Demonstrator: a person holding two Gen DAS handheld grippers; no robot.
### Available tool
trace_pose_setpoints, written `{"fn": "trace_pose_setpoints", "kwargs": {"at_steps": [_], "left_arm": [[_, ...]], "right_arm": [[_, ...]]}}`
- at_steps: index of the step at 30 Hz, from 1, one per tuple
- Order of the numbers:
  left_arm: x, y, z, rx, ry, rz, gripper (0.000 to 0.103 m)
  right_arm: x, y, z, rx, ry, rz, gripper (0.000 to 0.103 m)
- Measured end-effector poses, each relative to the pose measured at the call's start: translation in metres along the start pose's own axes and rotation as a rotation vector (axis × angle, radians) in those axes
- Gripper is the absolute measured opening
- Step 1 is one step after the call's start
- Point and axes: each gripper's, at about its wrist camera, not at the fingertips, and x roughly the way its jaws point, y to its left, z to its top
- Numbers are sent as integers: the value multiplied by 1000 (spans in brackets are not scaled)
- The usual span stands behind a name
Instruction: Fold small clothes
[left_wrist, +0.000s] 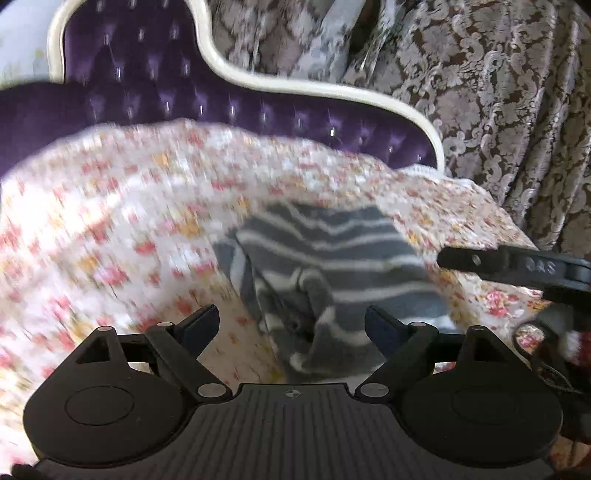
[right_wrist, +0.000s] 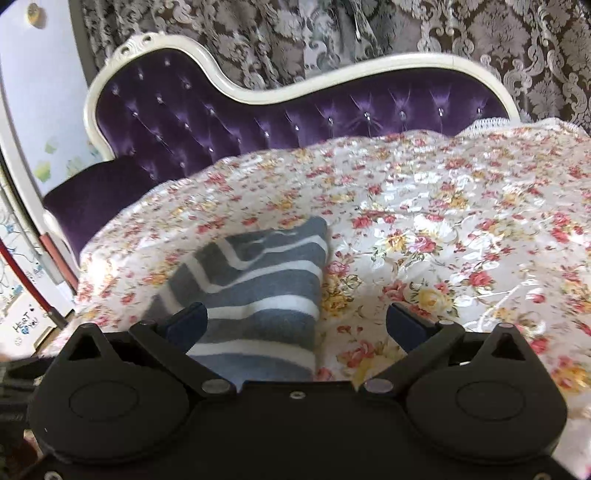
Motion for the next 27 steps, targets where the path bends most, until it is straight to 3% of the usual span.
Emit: {"fn": "trace_pose_setpoints", "kwargs": {"at_steps": [9,16,27], "left_arm": [[-30,-30,12,101,-65,188,86],[-29,-33,14,83,7,203,86],[-26,-37,7,77,31,212,86]], "right_arm": [[-28,16,-11,17,-3,63,102],[-42,31,-20,-22,0,72,102],[-51,40,-24,-25,10,-2,102]]}}
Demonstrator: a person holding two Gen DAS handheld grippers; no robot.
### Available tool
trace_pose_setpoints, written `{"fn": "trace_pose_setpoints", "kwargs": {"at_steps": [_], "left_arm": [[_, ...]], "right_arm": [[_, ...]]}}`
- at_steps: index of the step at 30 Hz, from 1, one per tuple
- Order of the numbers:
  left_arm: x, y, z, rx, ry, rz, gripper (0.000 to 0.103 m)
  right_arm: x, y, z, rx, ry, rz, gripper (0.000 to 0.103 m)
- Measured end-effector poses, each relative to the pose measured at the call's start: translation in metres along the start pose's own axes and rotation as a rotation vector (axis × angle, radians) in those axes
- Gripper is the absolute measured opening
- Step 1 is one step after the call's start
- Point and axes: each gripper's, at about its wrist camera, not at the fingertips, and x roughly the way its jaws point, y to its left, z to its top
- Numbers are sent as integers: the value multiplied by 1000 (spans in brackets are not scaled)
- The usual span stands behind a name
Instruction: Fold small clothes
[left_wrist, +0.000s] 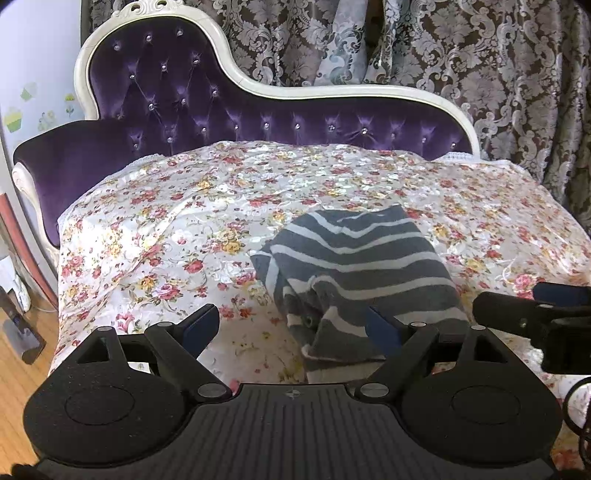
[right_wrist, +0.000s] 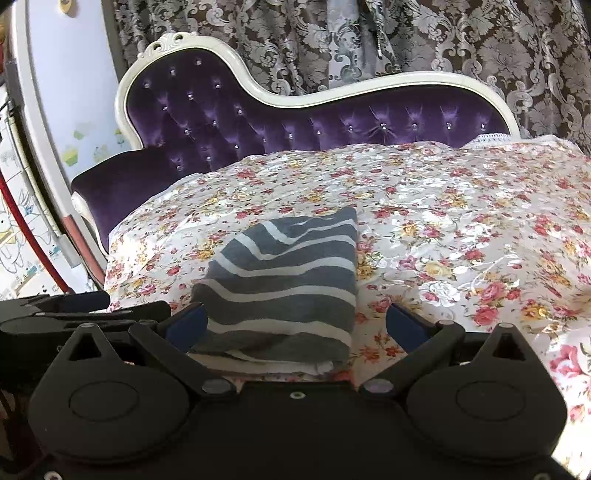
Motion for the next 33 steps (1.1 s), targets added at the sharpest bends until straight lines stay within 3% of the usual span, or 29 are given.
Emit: {"fn": "trace_pose_setpoints", "kwargs": {"at_steps": [19,33], "left_arm": [[-5,-18,7,28,16,-5,86],[-10,-2,4,-26,21,28,86]], "right_arm": [[-10,5,3,-34,-6,-52,102],[-7,7,-1,-20,12,-56,102]]}}
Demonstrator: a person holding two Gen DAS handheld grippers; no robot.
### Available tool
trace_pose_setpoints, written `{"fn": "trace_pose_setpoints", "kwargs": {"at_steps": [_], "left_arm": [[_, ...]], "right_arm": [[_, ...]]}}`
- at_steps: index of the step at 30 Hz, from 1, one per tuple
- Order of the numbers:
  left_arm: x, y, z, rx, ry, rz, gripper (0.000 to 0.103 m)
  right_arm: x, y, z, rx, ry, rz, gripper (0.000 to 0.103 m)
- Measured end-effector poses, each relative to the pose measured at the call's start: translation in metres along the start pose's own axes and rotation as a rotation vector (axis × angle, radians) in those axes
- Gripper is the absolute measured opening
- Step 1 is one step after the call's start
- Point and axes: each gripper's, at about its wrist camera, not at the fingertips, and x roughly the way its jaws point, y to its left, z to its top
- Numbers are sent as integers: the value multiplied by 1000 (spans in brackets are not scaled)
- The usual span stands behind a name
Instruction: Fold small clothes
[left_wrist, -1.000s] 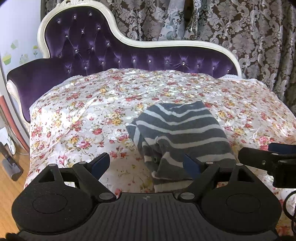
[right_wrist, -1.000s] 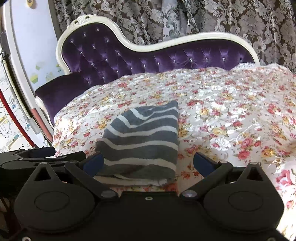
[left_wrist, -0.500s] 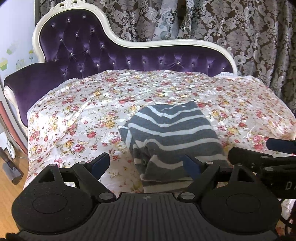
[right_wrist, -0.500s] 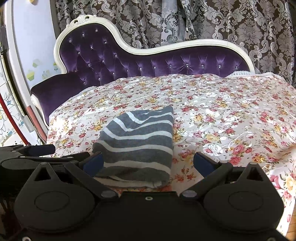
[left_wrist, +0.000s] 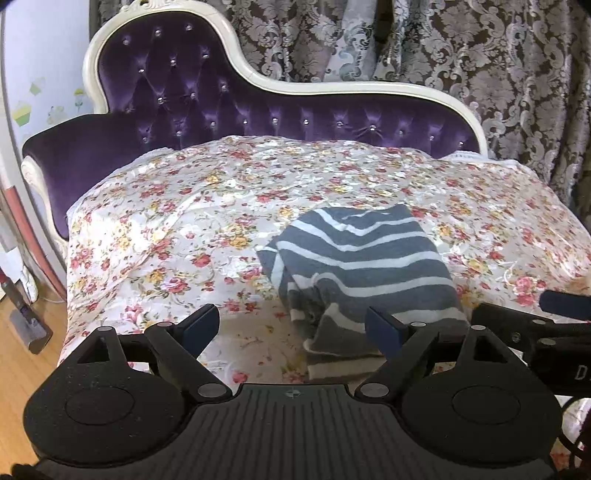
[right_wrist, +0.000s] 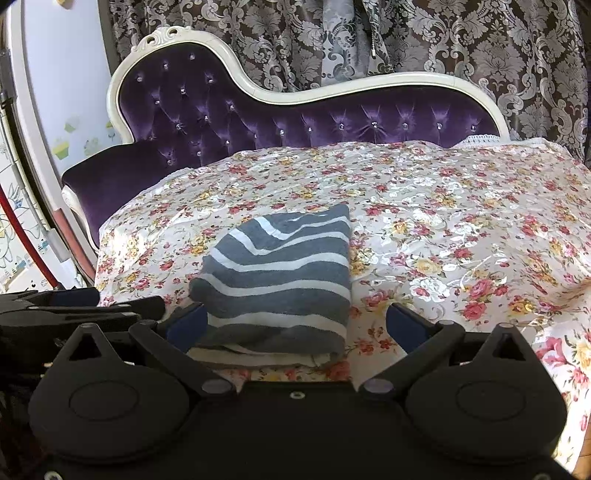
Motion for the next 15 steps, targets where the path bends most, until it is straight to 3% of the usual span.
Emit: {"fn": "trace_pose_setpoints", "kwargs": {"at_steps": [15], "left_arm": [[-1,9,2,-17,2,7,86]], "right_arm": [[5,0,0,9,23,-7,102]]}}
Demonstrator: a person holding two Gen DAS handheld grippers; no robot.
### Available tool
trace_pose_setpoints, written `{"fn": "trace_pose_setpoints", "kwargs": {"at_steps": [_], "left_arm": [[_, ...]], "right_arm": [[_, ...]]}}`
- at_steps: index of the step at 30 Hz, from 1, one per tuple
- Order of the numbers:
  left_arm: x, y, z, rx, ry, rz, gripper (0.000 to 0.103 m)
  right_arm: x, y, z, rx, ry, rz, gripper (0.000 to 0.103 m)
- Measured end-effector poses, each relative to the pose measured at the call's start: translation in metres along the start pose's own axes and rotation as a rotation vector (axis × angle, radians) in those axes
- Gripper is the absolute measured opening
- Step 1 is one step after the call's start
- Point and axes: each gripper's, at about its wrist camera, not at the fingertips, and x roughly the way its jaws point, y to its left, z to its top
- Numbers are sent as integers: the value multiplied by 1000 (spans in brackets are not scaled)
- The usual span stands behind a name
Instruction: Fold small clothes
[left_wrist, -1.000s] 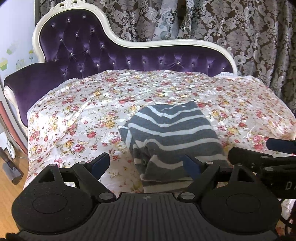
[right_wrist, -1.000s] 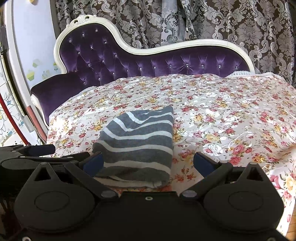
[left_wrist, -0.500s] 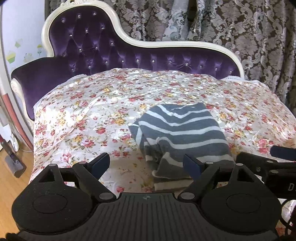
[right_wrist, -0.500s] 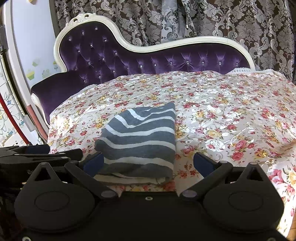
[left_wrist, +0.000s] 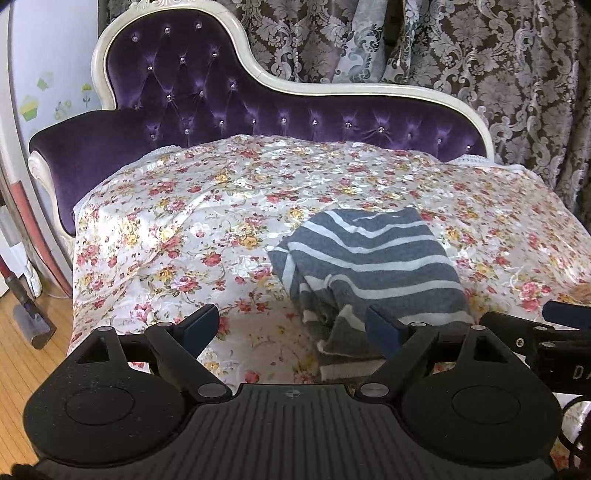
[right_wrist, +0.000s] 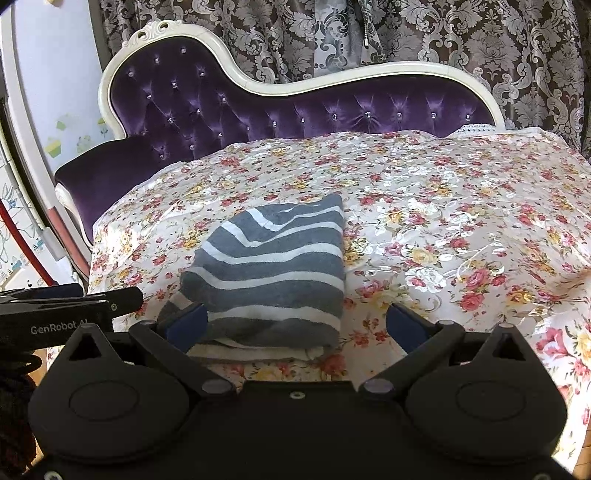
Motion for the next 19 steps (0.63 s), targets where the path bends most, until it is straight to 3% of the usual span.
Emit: {"fn": "trace_pose_setpoints", "kwargs": {"at_steps": [19], "left_arm": [[-1,4,-4,-40,-2,-53,86]], "right_arm": [[2,4,-4,0,11,14,102]]}}
